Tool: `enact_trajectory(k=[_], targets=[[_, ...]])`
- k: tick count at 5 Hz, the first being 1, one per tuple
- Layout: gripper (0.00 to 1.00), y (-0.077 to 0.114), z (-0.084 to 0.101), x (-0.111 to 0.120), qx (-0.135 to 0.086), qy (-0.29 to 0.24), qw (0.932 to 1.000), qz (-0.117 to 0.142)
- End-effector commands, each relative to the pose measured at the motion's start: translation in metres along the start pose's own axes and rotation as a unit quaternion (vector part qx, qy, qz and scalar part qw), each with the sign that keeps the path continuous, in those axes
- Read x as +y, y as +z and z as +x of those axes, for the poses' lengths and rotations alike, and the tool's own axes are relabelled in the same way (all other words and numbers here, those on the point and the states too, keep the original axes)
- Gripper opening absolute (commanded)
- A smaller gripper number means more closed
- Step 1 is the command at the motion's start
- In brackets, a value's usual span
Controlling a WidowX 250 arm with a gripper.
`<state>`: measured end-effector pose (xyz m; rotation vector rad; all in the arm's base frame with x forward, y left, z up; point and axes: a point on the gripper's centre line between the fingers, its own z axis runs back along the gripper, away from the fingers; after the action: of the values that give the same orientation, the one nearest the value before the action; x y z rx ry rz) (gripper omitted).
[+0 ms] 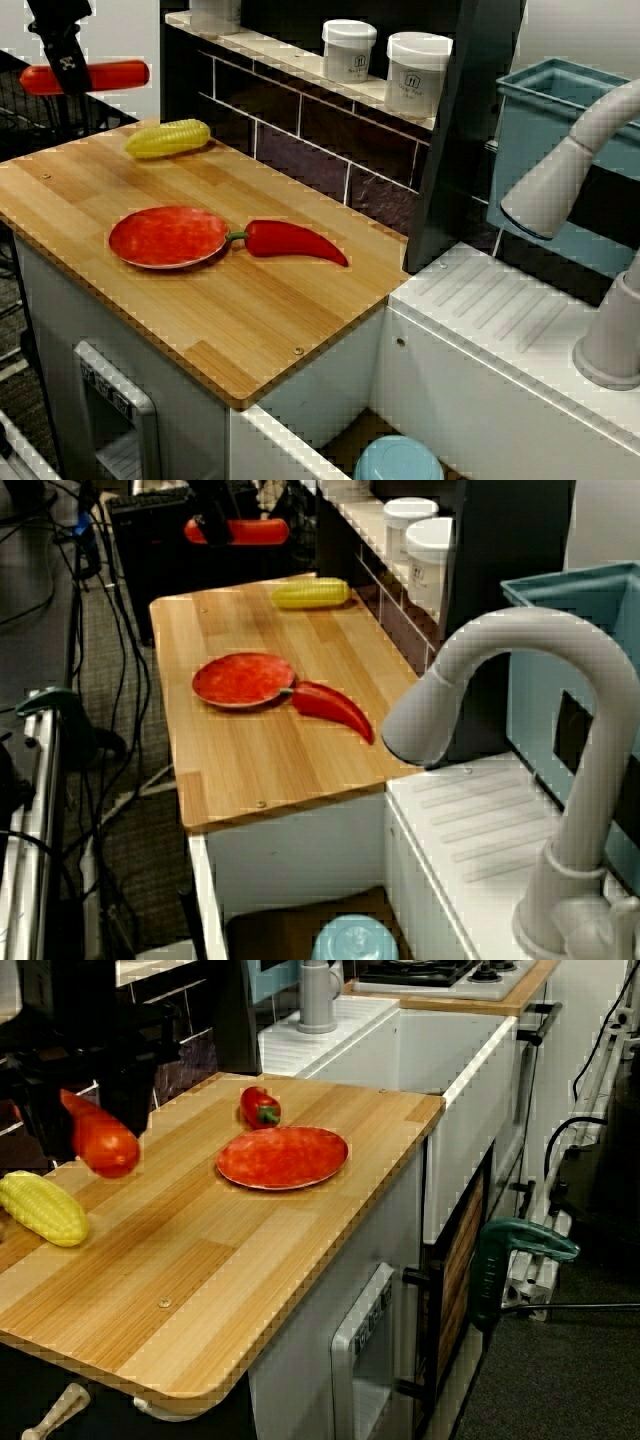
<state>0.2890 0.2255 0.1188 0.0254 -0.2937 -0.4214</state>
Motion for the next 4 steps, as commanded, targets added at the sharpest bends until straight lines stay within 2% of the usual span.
enact_trajectory(k=[1, 3, 4], targets=[[0.0, 0.032, 0.007, 0.016, -0.015, -0.006, 0.9998, -0.008], [0.0, 0.036, 0.027, -0.017, -0.014, -0.037, 0.9989, -0.024], [0.0, 0.044, 0.034, -0.034, -0.021, -0.048, 0.9983, -0.025]])
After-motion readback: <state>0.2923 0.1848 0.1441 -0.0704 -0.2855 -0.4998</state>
